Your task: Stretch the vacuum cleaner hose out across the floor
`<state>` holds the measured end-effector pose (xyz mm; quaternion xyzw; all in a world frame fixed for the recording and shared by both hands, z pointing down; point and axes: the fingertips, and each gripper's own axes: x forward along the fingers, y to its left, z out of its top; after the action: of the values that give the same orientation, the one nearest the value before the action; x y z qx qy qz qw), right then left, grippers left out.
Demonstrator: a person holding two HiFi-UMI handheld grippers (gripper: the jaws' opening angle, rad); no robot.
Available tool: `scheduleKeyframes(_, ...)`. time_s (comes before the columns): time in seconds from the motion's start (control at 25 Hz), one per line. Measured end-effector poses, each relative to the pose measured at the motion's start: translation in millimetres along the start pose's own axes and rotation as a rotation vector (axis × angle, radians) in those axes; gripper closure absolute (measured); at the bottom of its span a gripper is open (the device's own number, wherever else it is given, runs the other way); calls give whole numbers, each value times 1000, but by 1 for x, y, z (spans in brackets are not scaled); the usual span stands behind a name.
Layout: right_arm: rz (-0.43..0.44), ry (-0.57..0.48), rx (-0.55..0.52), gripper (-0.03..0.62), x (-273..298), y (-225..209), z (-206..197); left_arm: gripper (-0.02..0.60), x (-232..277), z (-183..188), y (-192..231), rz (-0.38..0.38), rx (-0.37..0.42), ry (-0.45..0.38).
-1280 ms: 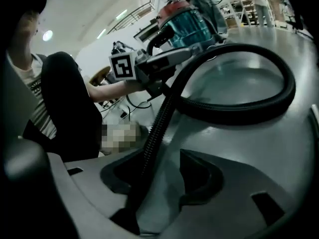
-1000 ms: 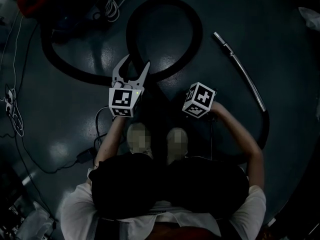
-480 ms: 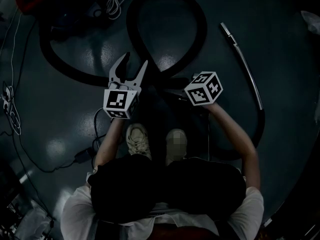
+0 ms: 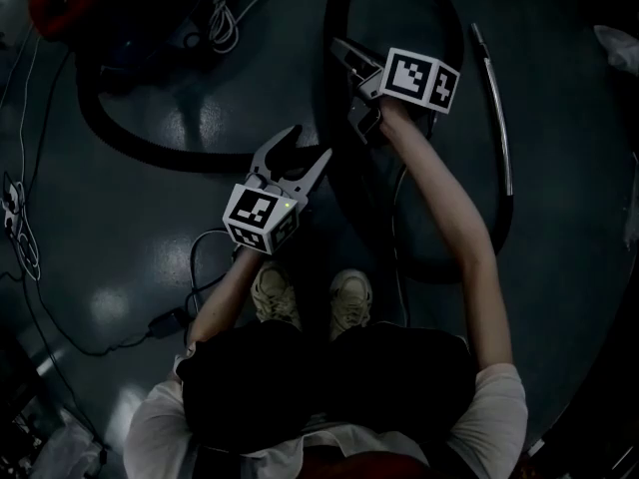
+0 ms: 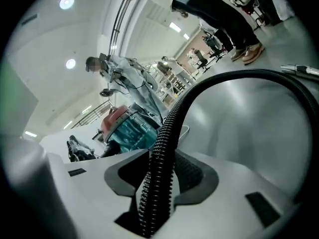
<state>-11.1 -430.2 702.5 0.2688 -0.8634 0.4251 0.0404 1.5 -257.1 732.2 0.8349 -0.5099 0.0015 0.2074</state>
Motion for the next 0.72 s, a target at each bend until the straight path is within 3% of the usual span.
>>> scheduleKeyframes(0.28,37,-89,-84,422,10,30,35,336,22,-7,-8,-47,-106,43)
scheduleKeyframes(0.52,14,-89,-165,421,11,34,33,336,26,-5,-25,-113,-252,47)
scheduleKeyframes(0.72,55,-96,-205,421,4,55,33,336,31,-19,-27,-130,-322,96)
